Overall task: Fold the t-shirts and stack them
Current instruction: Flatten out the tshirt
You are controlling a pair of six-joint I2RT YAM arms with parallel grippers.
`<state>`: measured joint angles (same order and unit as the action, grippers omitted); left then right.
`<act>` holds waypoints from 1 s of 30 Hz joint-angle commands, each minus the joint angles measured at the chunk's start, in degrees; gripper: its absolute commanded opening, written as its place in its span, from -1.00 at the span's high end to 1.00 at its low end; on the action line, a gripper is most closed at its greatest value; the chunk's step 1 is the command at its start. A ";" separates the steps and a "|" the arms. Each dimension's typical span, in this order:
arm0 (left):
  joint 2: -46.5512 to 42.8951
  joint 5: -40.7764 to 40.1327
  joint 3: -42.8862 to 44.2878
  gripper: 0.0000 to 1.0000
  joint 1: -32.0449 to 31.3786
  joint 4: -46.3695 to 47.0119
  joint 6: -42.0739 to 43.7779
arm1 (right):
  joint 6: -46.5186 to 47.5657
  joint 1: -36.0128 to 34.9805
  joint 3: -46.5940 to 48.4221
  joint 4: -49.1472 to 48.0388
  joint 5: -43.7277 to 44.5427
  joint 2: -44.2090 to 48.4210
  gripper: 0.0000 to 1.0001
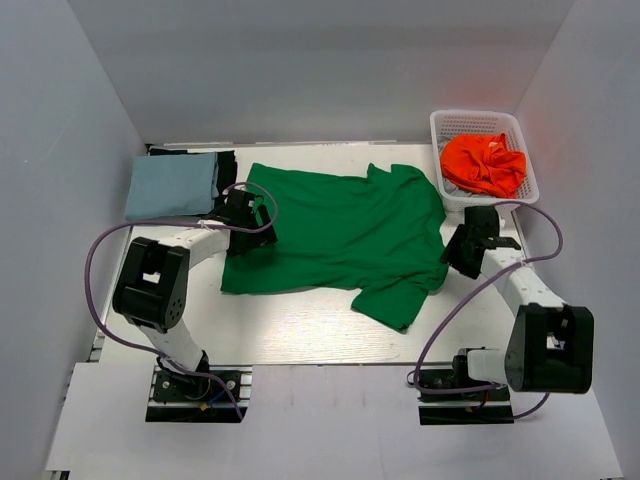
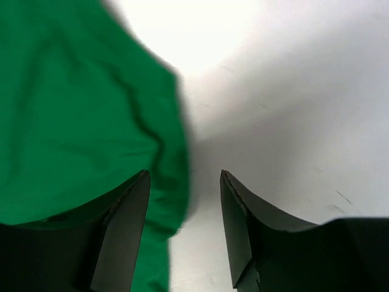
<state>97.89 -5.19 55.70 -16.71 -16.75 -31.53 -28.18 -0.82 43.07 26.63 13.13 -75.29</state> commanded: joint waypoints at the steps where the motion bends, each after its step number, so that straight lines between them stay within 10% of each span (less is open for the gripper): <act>1: 0.12 -0.17 -2.35 -1.00 0.19 -7.15 -0.55 | 3.84 -0.15 2.02 -8.59 -9.75 3.65 -0.12; 14: -0.08 2.64 10.80 -1.00 0.19 -6.54 3.22 | 6.21 -3.22 13.33 -12.66 -17.87 -18.37 -0.81; 30: 32.36 -1.30 44.04 -1.00 1.24 -14.71 8.33 | 7.09 -3.31 39.18 -3.88 -11.28 -43.00 -0.81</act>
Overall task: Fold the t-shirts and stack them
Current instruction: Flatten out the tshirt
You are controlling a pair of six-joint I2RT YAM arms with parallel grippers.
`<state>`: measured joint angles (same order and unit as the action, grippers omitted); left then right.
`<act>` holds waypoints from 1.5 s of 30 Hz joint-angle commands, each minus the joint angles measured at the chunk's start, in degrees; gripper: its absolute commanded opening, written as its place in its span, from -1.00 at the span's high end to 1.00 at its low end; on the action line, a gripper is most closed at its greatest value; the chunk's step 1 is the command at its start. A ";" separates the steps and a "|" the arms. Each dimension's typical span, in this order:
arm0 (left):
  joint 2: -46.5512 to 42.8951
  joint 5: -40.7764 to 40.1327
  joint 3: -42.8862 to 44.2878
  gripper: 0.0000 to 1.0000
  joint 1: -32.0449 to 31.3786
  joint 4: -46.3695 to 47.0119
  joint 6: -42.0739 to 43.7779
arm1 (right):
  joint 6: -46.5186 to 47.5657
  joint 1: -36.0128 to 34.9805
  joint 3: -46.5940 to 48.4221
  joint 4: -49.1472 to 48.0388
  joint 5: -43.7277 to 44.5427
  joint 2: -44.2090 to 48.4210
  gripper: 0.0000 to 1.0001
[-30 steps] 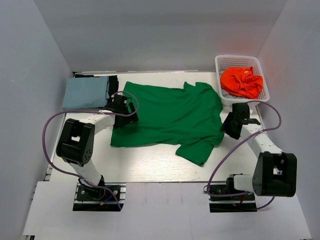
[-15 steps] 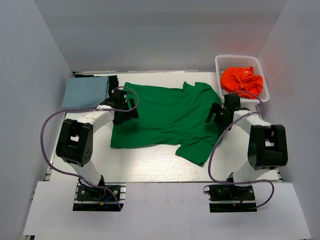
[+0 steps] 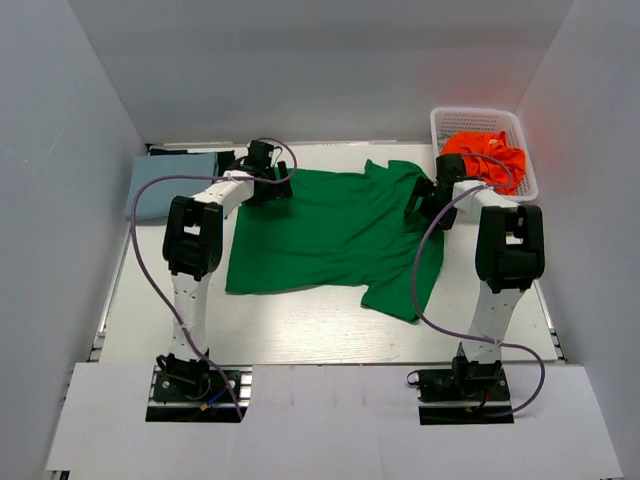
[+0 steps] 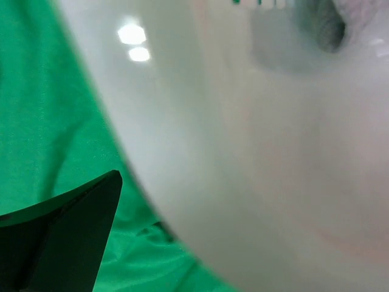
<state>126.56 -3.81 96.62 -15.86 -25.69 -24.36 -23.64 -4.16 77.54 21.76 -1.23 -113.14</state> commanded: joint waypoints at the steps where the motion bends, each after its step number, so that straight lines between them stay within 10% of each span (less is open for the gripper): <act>1: 5.69 -3.30 5.05 -1.00 0.91 -5.77 1.16 | 3.07 0.12 5.86 1.88 3.25 -5.77 -0.81; 11: 3.62 -1.11 9.83 -1.00 1.44 -6.48 -0.69 | 9.83 -2.16 12.03 4.62 3.08 -0.45 -0.81; 26: -40.06 -6.73 -38.85 -1.00 0.83 -5.51 -11.32 | 5.10 -5.06 -17.06 -1.19 0.97 22.79 -0.81; 31: -47.89 -4.28 -47.39 -1.00 1.36 -3.49 -12.64 | 4.65 -2.26 -14.18 1.26 9.59 19.64 -0.81; 45: -45.09 -3.66 -45.20 -1.00 1.36 -3.49 -12.12 | 13.53 8.21 8.34 6.81 -21.43 -0.76 -0.66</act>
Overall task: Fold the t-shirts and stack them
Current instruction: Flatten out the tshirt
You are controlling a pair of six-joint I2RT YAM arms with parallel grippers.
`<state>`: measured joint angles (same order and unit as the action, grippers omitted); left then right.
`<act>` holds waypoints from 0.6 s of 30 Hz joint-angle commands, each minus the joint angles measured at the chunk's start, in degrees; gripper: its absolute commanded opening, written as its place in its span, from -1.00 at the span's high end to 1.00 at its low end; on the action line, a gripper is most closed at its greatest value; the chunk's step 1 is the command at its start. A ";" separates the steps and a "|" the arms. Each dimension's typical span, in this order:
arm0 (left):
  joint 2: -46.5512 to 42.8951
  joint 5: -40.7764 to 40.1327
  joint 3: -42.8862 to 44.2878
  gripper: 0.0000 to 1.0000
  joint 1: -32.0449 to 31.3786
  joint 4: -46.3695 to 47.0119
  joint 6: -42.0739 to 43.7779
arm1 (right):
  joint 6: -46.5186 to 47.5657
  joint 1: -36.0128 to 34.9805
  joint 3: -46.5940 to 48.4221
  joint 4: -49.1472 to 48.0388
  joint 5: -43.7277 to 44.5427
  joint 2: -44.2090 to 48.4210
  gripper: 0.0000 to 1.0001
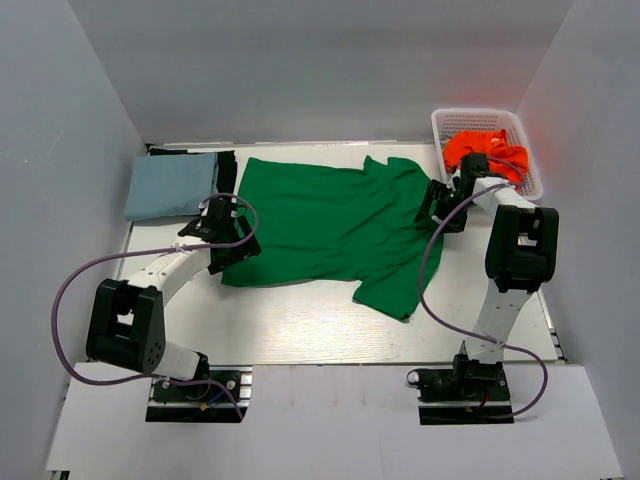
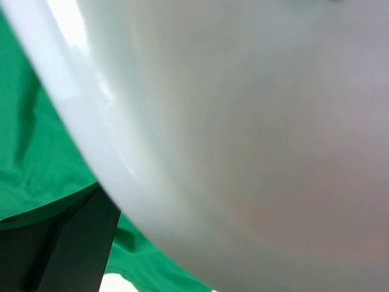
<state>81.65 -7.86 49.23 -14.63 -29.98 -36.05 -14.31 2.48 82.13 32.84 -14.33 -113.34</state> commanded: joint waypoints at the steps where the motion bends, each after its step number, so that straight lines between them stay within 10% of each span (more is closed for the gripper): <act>1: -0.17 0.39 2.71 -1.00 0.13 0.80 -0.42 | 4.02 1.65 3.05 -4.80 -8.70 -0.31 -0.66; 16: 0.27 0.39 2.71 -1.00 0.13 0.27 0.11 | 5.17 1.21 -4.17 0.55 -15.22 7.43 -0.54; 18: -0.34 -0.14 2.71 -1.00 0.13 -0.25 0.11 | 5.16 1.21 -5.21 0.47 -13.97 7.95 -0.77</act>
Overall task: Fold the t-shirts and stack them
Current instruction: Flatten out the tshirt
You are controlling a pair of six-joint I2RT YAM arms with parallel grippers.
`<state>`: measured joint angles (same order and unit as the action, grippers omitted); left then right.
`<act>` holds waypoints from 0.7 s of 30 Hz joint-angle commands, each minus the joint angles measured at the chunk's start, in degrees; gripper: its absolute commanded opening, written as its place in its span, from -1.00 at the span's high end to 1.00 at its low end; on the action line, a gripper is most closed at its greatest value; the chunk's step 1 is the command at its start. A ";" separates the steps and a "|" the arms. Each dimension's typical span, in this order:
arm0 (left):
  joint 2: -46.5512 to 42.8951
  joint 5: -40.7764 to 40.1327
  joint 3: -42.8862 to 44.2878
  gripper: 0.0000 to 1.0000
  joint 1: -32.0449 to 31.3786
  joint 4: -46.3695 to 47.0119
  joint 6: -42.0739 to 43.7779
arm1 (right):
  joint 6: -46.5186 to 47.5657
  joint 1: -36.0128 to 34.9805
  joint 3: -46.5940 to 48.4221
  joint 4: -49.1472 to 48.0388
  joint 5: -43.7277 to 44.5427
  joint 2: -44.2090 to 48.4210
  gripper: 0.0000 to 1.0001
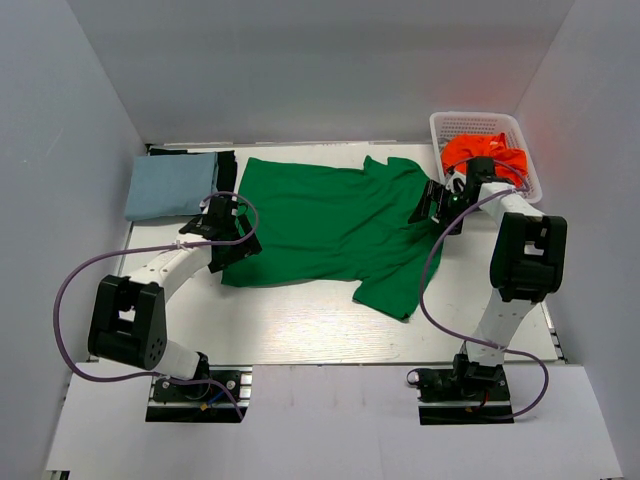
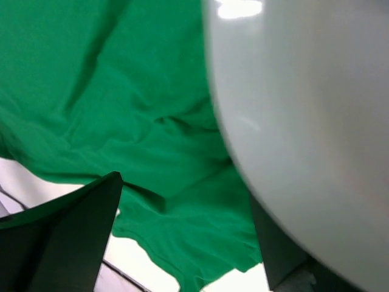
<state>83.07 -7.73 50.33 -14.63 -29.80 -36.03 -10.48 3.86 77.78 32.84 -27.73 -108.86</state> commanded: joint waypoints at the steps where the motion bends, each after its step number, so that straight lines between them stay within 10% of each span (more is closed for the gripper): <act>1: -2.46 -0.27 1.62 -1.00 0.13 -0.43 0.08 | 1.60 -0.17 -1.57 0.21 -0.84 3.83 -0.81; 12: -5.19 -0.27 -1.19 -1.00 0.13 -0.43 0.08 | 0.91 0.10 -4.39 -0.85 -4.10 0.94 -0.71; 15: -5.20 -0.27 -1.19 -1.00 0.13 -0.43 0.08 | 0.11 0.36 -4.30 -0.50 -2.77 -0.12 -0.33; 17: -5.72 -0.27 -1.19 -1.00 0.13 -0.43 0.08 | -0.68 0.54 -4.91 -0.58 -2.77 -0.48 0.36; 21: -5.72 -0.27 -1.19 -1.00 0.13 -0.43 0.08 | -1.47 0.45 -7.54 -2.60 -3.47 -0.13 0.33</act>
<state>79.92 -7.75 49.34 -14.63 -30.06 -36.01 -11.03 4.08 72.01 31.46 -29.82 -109.03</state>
